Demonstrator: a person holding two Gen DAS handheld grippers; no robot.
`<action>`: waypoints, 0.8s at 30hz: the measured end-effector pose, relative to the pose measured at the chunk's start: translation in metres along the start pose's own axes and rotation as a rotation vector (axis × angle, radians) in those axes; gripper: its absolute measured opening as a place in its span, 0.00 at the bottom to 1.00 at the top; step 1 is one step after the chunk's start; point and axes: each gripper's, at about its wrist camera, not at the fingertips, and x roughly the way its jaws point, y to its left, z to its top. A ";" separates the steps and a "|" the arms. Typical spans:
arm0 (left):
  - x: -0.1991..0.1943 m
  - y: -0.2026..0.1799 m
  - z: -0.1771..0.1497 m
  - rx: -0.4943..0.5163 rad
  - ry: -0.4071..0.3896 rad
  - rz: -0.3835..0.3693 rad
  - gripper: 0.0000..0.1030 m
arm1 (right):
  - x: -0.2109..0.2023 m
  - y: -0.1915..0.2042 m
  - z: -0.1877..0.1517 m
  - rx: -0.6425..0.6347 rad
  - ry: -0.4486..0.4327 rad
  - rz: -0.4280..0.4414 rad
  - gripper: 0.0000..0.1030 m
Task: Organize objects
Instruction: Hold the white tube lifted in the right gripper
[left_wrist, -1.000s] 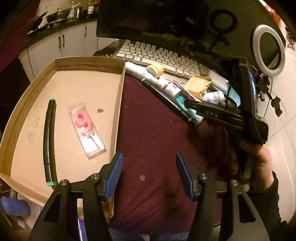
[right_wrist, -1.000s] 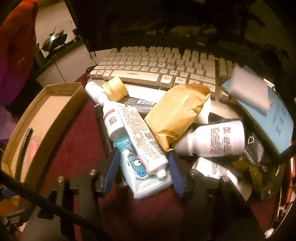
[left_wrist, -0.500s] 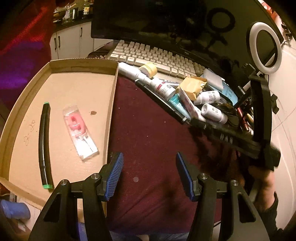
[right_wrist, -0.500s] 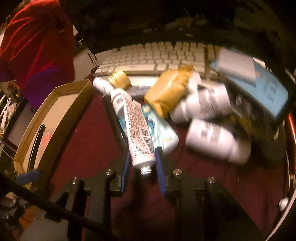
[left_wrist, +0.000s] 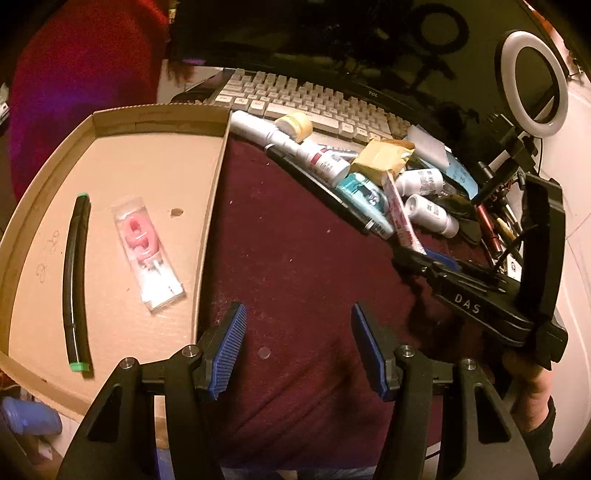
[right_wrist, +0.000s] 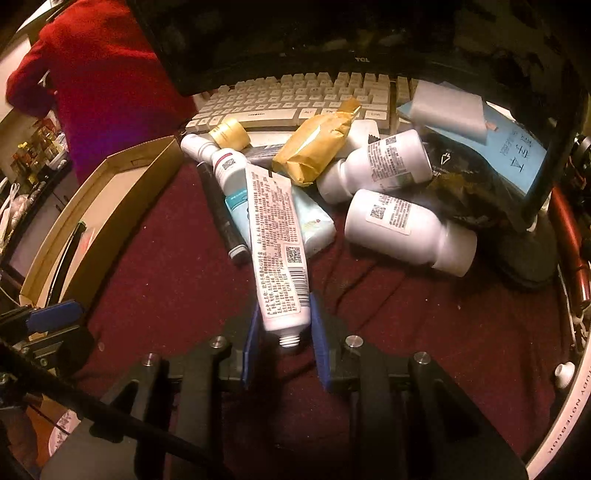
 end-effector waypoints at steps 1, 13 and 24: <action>0.000 0.000 -0.001 0.003 -0.001 0.001 0.51 | 0.000 -0.001 0.000 0.003 -0.006 -0.002 0.23; 0.004 -0.001 -0.004 0.017 0.004 -0.003 0.51 | 0.000 0.002 -0.003 -0.013 -0.020 -0.016 0.23; 0.002 -0.001 -0.007 0.024 0.009 0.004 0.51 | 0.000 0.002 -0.005 -0.003 -0.021 -0.004 0.23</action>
